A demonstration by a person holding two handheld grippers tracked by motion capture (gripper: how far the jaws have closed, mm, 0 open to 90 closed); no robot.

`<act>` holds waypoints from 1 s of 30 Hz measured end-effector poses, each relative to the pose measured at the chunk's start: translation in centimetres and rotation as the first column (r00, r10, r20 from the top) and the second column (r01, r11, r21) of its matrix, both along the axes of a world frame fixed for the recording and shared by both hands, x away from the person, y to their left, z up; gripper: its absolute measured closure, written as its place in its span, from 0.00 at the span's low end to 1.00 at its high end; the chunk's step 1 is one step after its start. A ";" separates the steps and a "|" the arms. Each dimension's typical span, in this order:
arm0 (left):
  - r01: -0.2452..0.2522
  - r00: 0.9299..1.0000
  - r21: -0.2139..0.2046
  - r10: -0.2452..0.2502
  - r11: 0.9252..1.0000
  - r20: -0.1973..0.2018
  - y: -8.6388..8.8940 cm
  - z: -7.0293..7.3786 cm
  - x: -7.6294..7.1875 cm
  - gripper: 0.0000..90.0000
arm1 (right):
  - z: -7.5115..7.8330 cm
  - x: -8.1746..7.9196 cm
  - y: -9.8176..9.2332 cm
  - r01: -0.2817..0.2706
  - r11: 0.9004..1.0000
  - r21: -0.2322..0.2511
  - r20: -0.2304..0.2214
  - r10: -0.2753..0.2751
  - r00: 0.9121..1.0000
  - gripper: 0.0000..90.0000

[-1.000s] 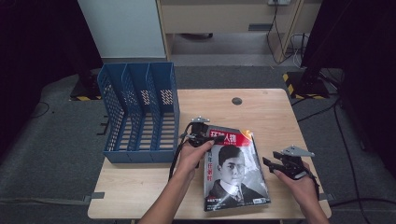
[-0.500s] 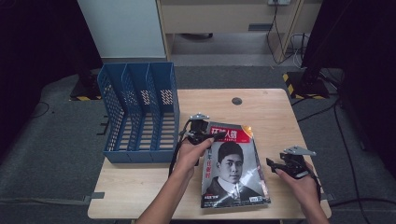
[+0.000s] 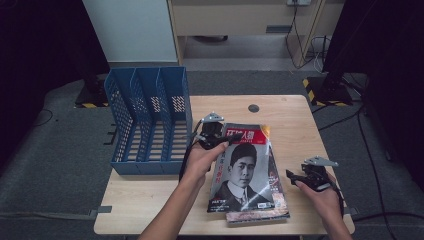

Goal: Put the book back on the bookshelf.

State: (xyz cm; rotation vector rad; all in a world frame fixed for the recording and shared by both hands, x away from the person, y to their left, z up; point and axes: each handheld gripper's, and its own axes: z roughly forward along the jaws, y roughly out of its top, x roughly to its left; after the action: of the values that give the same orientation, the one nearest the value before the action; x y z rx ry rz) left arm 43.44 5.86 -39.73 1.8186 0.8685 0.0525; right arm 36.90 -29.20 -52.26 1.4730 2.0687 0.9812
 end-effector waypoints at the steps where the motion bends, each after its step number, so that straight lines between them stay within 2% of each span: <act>1: -0.001 1.000 -0.001 0.001 1.000 0.005 0.1 0.2 0.0 0.96 | 0.0 0.0 0.0 0.000 1.000 0.000 0.000 0.000 1.000 0.33; 8: 0.002 0.998 -0.018 -0.001 1.000 0.059 0.7 1.7 -0.3 0.96 | 0.0 0.0 -0.1 0.005 1.000 -0.005 -0.001 -0.005 1.000 0.33; 12: 0.003 0.995 -0.021 0.000 1.000 0.104 1.1 3.1 -0.6 0.96 | -0.1 0.1 -0.2 0.008 1.000 -0.011 -0.001 -0.008 1.000 0.33; 16: -0.002 0.993 -0.034 0.006 0.999 0.121 1.5 4.0 -0.7 0.96 | -0.1 0.1 -0.2 0.007 1.000 -0.014 0.000 -0.007 1.000 0.33; 20: -0.005 0.987 -0.051 0.013 0.999 0.158 2.1 5.6 -1.0 0.96 | -0.1 0.1 -0.3 0.007 1.000 -0.014 -0.002 -0.007 1.000 0.33; 21: -0.005 0.987 -0.051 0.013 0.999 0.158 2.1 5.6 -1.0 0.96 | -0.1 0.1 -0.3 0.007 1.000 -0.014 -0.002 -0.007 1.000 0.33; 22: -0.007 0.985 -0.056 0.017 0.998 0.171 2.3 6.3 -1.1 0.96 | -0.1 0.1 -0.3 0.009 1.000 -0.015 -0.006 -0.009 1.000 0.33; 25: -0.012 0.984 -0.071 0.024 0.997 0.177 2.6 7.0 -1.2 0.96 | -0.1 0.1 -0.4 0.015 1.000 -0.014 -0.005 -0.015 1.000 0.33; 27: -0.016 0.981 -0.082 0.032 0.997 0.193 2.9 8.0 -1.3 0.96 | -0.1 0.1 -0.4 0.016 1.000 -0.014 -0.006 -0.016 1.000 0.33; 30: -0.024 0.978 -0.083 0.041 0.996 0.205 3.2 8.6 -1.2 0.96 | -0.1 0.1 -0.4 0.016 1.000 -0.016 -0.004 -0.016 1.000 0.33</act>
State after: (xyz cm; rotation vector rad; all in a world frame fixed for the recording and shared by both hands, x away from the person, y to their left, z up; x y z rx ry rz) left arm 42.22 9.09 -31.14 1.6906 0.7428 0.2209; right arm 37.02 -29.60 -52.39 1.4823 2.0597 0.9541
